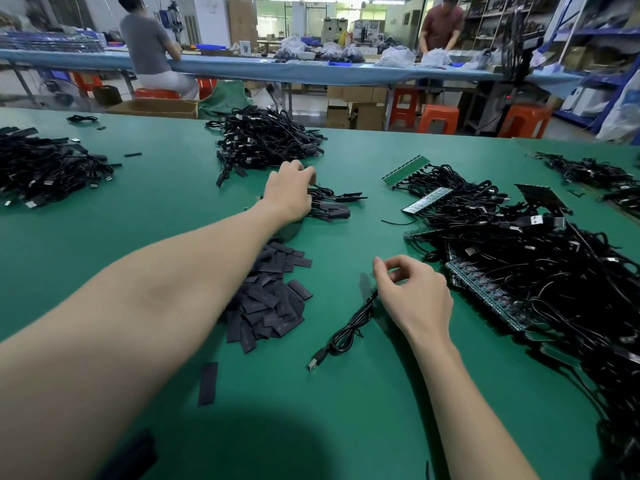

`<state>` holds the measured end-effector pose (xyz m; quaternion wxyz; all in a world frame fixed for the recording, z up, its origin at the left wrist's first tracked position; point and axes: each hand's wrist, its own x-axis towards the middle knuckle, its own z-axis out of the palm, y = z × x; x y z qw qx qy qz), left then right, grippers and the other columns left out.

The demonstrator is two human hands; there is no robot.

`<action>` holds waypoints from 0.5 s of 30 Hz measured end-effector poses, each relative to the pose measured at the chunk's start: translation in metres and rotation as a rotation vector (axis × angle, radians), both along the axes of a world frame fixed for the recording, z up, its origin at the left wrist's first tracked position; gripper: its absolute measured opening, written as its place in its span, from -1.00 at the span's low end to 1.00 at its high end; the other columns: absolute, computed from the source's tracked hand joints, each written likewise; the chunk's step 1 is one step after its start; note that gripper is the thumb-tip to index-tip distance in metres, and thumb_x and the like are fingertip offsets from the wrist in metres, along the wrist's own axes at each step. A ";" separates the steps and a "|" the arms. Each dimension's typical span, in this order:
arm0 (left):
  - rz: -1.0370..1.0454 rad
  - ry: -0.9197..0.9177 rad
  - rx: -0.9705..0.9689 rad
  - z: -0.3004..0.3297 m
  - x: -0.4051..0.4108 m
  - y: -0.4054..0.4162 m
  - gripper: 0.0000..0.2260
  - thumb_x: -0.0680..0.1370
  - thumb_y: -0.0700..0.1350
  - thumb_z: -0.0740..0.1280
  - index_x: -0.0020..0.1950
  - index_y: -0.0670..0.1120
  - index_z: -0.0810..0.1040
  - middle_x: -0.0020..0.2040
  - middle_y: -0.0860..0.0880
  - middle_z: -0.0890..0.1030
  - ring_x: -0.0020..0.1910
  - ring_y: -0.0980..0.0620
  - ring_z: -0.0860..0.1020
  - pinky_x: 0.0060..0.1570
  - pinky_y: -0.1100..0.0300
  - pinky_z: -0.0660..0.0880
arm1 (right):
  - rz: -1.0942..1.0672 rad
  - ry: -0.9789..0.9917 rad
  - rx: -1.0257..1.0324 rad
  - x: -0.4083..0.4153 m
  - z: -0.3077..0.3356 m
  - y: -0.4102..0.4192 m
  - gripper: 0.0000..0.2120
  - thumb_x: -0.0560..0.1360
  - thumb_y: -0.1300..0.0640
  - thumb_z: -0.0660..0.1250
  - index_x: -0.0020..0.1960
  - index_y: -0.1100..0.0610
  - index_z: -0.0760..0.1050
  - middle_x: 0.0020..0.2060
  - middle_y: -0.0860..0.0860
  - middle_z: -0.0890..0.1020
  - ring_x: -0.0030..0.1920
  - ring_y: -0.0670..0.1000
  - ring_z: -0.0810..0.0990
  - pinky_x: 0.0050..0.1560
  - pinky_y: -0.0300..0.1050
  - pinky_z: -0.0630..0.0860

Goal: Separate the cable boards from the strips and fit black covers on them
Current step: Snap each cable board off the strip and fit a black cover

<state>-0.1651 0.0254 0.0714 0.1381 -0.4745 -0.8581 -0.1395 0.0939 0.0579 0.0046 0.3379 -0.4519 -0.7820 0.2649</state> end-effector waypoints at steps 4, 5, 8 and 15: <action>-0.080 -0.230 0.202 0.003 0.038 -0.002 -0.82 0.57 -0.10 0.35 0.16 -0.09 0.53 0.17 -0.10 0.55 0.16 -0.06 0.49 0.21 0.01 0.46 | -0.009 0.021 -0.002 0.001 0.002 -0.001 -0.70 0.54 -0.23 0.28 -0.22 -0.06 0.57 -0.37 -0.24 0.58 -0.22 0.02 0.57 -0.20 -0.13 0.34; -0.103 -0.304 0.264 0.003 0.051 -0.003 -0.84 0.55 -0.10 0.37 0.12 -0.10 0.55 0.10 -0.08 0.60 0.06 -0.02 0.53 0.18 0.06 0.48 | -0.009 0.027 -0.007 0.000 0.003 -0.001 -0.68 0.55 -0.22 0.26 -0.21 -0.04 0.58 -0.36 -0.21 0.60 -0.21 0.03 0.57 -0.20 -0.12 0.35; -0.168 -0.490 0.349 -0.006 0.094 -0.010 -0.91 0.52 -0.11 0.41 0.00 -0.06 0.60 -0.07 0.01 0.66 -0.16 0.10 0.56 0.03 0.24 0.47 | 0.037 0.047 -0.031 0.002 0.008 0.003 -0.64 0.58 -0.20 0.20 -0.15 0.01 0.61 -0.29 -0.09 0.68 -0.15 0.06 0.61 -0.13 -0.06 0.50; -0.221 -0.704 0.255 -0.038 0.149 -0.030 -0.94 0.55 -0.12 0.37 0.00 -0.04 0.60 -0.11 0.09 0.62 -0.15 0.22 0.53 -0.20 0.46 0.36 | 0.143 -0.082 -0.206 0.013 0.021 0.020 -0.63 0.52 -0.24 0.29 -0.19 0.03 0.64 -0.23 -0.04 0.71 -0.09 0.01 0.63 -0.10 -0.11 0.50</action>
